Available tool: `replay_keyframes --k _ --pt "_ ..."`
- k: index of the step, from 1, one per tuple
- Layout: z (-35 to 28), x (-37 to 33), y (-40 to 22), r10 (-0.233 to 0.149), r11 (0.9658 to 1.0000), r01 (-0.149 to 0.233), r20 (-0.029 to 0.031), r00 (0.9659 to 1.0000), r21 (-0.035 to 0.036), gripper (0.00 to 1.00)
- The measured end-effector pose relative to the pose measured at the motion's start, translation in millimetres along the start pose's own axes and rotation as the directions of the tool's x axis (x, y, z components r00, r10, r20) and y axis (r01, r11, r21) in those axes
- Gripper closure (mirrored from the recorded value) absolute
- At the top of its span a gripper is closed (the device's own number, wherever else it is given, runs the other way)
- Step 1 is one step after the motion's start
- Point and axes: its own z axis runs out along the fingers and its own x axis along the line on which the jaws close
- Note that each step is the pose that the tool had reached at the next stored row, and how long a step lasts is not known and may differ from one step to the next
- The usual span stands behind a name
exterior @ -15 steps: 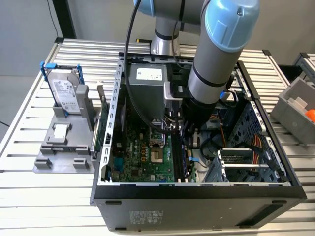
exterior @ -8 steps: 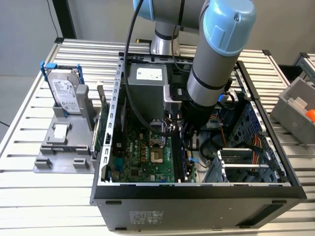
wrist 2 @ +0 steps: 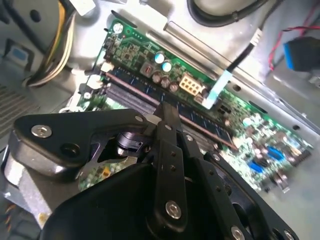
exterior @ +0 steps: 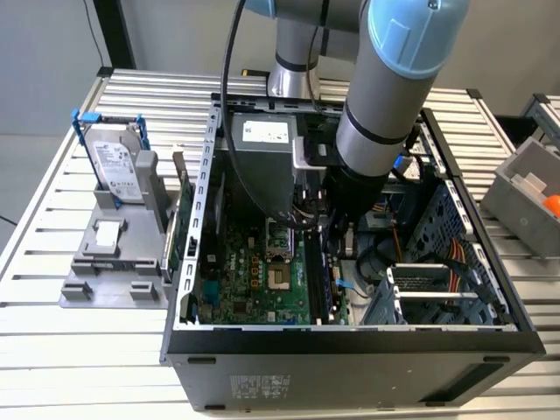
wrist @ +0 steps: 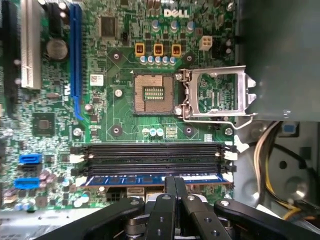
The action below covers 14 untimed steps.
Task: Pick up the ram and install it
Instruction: 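Press down the ram until it locks into place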
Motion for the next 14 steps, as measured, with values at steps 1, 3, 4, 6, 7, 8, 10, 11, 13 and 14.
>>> replay_keyframes --k 1,3,4,6,7,8,10,11,13,14 --pt "-4.6 -0.3 0.1 0.000 1.0000 0.000 -0.0003 1.0000 -0.0002 1.00" --pt "-11.6 -0.9 0.4 0.000 1.0000 0.000 -0.0004 1.0000 -0.0020 1.00" --pt "-14.7 -1.1 0.5 0.000 1.0000 0.000 -0.0002 1.0000 -0.0031 1.00" --pt "-21.7 -1.7 0.8 0.000 1.0000 0.000 -0.0004 1.0000 -0.0043 1.00" --pt "-22.0 -1.7 0.8 0.000 1.0000 0.000 -0.0002 1.0000 -0.0043 1.00" --pt "-22.1 -1.7 0.8 0.000 1.0000 0.000 -0.0001 1.0000 -0.0043 1.00" --pt "-22.3 -1.7 0.8 0.000 1.0000 0.000 -0.0001 1.0000 -0.0043 1.00" --pt "-22.6 -1.7 0.8 0.000 1.0000 0.000 -0.0004 1.0000 -0.0044 1.00" --pt "-23.0 -1.7 0.9 0.000 1.0000 0.000 -0.0004 1.0000 -0.0044 1.00" --pt "-22.9 -1.7 0.8 0.000 1.0000 0.000 -0.0004 1.0000 -0.0044 1.00"
